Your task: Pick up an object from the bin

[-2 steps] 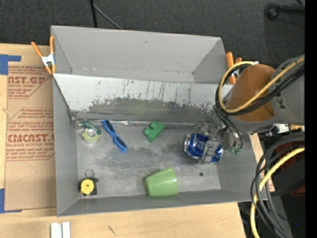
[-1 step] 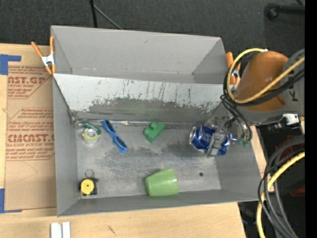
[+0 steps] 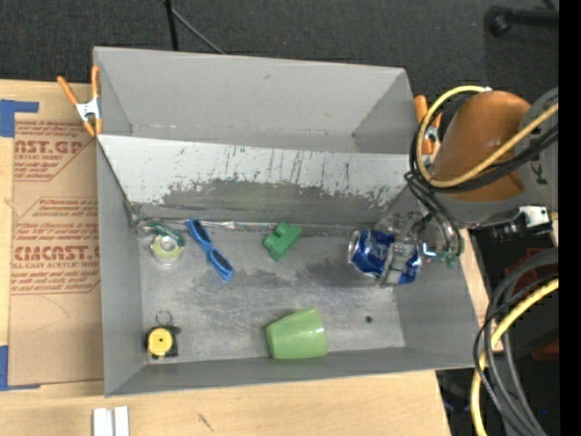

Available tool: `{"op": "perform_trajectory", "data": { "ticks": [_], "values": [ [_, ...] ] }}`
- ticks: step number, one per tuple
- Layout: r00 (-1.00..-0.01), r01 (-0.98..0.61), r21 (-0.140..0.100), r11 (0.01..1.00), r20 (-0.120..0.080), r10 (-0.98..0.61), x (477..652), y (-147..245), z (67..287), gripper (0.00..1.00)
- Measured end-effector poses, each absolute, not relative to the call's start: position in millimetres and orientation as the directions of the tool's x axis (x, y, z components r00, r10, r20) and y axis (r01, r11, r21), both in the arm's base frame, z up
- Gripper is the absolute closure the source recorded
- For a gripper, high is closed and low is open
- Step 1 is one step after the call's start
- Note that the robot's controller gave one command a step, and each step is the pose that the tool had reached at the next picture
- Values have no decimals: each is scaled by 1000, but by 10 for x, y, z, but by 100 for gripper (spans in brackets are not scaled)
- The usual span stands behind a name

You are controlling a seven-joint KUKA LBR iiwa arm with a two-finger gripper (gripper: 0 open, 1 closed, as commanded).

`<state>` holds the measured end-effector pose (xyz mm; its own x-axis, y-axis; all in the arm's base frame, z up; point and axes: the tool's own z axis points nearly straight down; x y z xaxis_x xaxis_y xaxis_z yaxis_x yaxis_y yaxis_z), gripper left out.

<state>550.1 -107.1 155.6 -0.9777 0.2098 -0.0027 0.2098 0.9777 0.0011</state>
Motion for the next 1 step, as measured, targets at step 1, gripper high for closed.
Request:
{"op": "perform_trajectory", "data": {
  "ticks": [1],
  "values": [
    [-978,209,1,978,-6,209,5519,-1066,1954,100]
  ]
}}
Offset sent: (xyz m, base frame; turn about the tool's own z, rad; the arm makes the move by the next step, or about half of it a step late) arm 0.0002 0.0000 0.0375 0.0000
